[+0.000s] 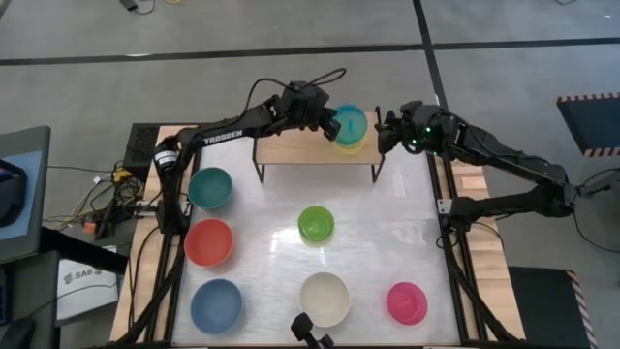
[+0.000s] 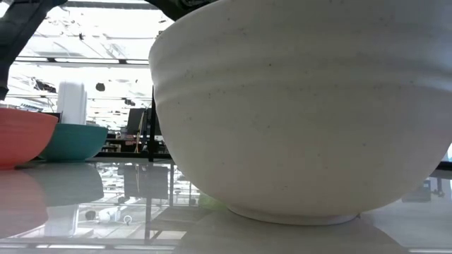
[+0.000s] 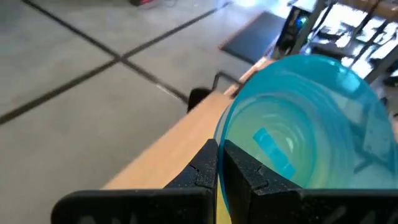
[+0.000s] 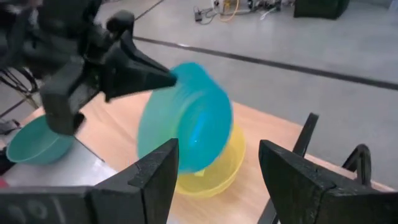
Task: Place and stack bowls onto a shelf
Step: Stack the light blue bowl on top of the yellow bowl on the shelf
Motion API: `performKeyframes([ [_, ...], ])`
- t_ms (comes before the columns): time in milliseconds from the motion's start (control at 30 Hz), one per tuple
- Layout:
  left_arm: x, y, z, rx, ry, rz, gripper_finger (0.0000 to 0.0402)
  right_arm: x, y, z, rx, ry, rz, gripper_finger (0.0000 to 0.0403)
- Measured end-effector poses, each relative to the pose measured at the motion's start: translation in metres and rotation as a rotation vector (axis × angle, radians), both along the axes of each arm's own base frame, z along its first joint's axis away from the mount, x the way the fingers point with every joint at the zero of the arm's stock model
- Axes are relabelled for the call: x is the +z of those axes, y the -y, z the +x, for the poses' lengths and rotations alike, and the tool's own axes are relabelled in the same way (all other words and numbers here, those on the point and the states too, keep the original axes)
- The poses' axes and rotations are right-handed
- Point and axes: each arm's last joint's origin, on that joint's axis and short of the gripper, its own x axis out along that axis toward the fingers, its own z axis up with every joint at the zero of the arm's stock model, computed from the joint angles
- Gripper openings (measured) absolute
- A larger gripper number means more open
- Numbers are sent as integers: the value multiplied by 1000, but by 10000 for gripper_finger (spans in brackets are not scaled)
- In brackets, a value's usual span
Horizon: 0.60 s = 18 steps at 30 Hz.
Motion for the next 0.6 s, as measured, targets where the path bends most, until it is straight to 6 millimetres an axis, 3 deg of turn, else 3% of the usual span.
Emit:
performKeyframes([
  [600,-13,-5,4,-57,-82,-56,5,-5,-6,-1,7,2,80,249],
])
